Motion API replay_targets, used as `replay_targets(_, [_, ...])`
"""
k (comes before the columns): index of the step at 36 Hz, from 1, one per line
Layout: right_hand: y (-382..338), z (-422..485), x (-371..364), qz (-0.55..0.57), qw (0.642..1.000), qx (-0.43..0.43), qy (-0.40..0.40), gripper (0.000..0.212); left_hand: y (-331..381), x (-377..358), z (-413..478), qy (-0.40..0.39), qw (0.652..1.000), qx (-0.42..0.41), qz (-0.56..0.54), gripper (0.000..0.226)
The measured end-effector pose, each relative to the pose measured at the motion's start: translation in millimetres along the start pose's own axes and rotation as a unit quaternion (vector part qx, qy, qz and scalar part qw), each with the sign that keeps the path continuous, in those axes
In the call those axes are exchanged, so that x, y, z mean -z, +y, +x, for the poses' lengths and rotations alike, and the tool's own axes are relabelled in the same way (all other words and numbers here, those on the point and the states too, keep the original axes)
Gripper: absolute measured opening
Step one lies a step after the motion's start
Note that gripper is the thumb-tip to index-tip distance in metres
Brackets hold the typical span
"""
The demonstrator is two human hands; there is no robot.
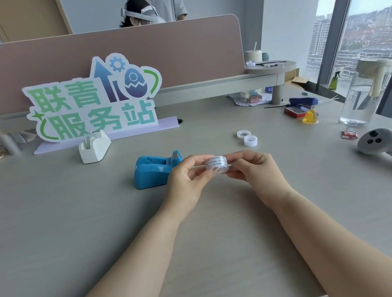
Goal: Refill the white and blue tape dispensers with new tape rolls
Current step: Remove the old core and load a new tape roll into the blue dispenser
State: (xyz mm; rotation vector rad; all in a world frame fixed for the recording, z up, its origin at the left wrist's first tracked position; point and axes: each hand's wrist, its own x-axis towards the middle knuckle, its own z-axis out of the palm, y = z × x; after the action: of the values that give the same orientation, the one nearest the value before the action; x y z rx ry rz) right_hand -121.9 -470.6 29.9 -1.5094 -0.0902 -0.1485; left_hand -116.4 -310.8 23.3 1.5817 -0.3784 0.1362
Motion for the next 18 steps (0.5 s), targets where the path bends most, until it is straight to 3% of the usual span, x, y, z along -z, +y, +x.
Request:
replay_targets(14, [-0.3,0.2,0.6,-0.009,1.000,0.004,0.001,0.015,-4.5,1.2,1.7,0.002,1.000,0.007,0.013,0.021])
replay_targets(18, [0.0,0.0,0.3,-0.011,1.000,0.005,0.006,0.028,-5.8,1.0,3.2,0.012,1.000,0.009,0.022,0.021])
